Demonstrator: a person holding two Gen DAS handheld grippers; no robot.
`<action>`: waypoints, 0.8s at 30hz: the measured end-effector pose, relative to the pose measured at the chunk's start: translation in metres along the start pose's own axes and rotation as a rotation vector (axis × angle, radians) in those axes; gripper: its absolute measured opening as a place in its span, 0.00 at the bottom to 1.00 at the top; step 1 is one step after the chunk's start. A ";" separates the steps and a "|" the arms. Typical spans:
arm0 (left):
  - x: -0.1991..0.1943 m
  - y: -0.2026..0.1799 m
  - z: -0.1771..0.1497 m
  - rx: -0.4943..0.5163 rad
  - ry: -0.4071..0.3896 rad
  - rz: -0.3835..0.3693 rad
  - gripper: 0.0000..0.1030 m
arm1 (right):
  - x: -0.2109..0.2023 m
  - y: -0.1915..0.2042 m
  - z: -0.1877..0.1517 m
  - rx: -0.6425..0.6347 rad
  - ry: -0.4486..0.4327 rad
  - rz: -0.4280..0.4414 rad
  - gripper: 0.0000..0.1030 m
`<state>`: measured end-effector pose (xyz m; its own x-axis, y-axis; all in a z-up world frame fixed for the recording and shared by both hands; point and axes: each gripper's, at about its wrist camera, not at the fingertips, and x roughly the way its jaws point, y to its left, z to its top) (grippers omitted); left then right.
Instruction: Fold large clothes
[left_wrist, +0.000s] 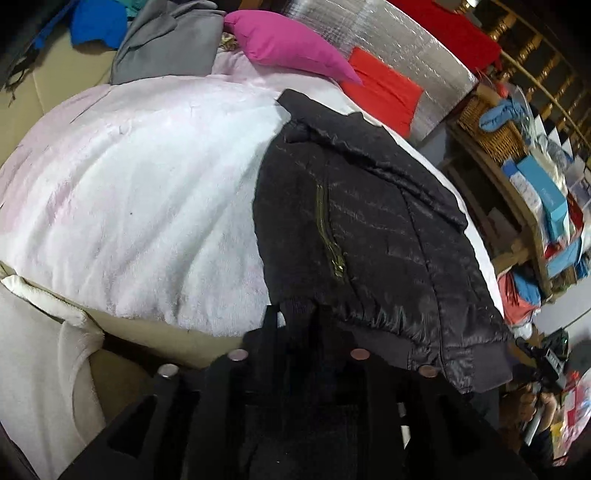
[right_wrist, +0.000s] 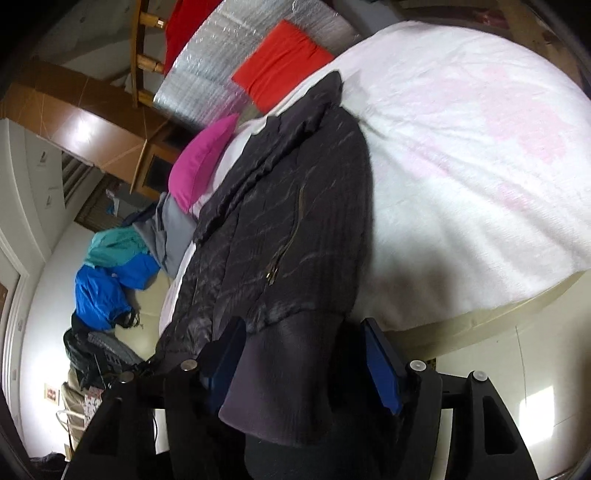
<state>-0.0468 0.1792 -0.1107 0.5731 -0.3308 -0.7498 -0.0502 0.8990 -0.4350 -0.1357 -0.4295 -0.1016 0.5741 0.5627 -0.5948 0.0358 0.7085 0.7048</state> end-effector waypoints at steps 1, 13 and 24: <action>-0.003 0.003 -0.002 -0.004 -0.002 0.003 0.33 | -0.002 -0.002 0.001 0.005 -0.002 0.002 0.66; 0.022 0.003 -0.002 -0.038 0.076 -0.079 0.51 | 0.040 -0.003 0.016 0.009 0.073 0.027 0.65; 0.023 0.019 0.004 -0.108 0.070 -0.091 0.50 | 0.044 0.000 0.013 -0.016 0.101 0.008 0.47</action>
<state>-0.0313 0.1897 -0.1341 0.5209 -0.4322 -0.7362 -0.0906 0.8295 -0.5511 -0.1001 -0.4105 -0.1227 0.4892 0.6080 -0.6253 0.0176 0.7099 0.7041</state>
